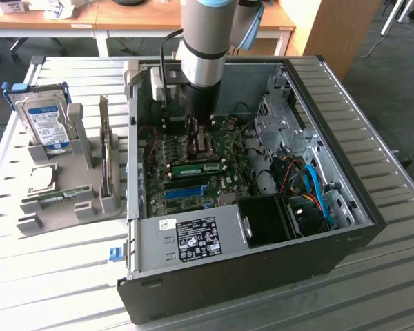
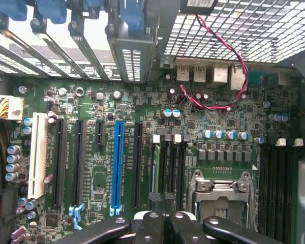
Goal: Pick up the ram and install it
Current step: 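Press down the ram until it locks into place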
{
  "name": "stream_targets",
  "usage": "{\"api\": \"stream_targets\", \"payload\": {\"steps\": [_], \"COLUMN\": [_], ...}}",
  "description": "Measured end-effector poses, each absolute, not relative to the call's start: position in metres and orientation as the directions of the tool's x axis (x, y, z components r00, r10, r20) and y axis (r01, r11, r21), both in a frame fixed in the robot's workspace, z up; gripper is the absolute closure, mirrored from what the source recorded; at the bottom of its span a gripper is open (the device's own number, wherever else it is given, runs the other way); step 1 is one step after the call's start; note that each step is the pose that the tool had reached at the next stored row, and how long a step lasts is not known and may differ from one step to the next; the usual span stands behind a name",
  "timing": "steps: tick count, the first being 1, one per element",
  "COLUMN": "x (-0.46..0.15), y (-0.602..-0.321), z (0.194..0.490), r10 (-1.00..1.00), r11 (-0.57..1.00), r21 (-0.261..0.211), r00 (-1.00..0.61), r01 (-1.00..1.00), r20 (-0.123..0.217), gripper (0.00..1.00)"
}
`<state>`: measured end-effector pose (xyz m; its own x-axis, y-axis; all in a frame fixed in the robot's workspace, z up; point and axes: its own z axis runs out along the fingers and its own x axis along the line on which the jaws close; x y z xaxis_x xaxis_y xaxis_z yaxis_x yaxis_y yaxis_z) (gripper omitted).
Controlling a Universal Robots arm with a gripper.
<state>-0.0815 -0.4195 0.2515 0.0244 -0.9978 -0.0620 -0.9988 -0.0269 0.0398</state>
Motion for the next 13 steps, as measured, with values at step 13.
{"api": "stream_targets", "payload": {"steps": [13], "x": [-0.0828], "y": [-0.4195], "z": [0.2469], "r10": [-0.998], "r11": [-0.027], "r21": [0.040], "r00": [0.025], "r01": [-0.999], "r20": [-0.062], "gripper": [0.89]}}
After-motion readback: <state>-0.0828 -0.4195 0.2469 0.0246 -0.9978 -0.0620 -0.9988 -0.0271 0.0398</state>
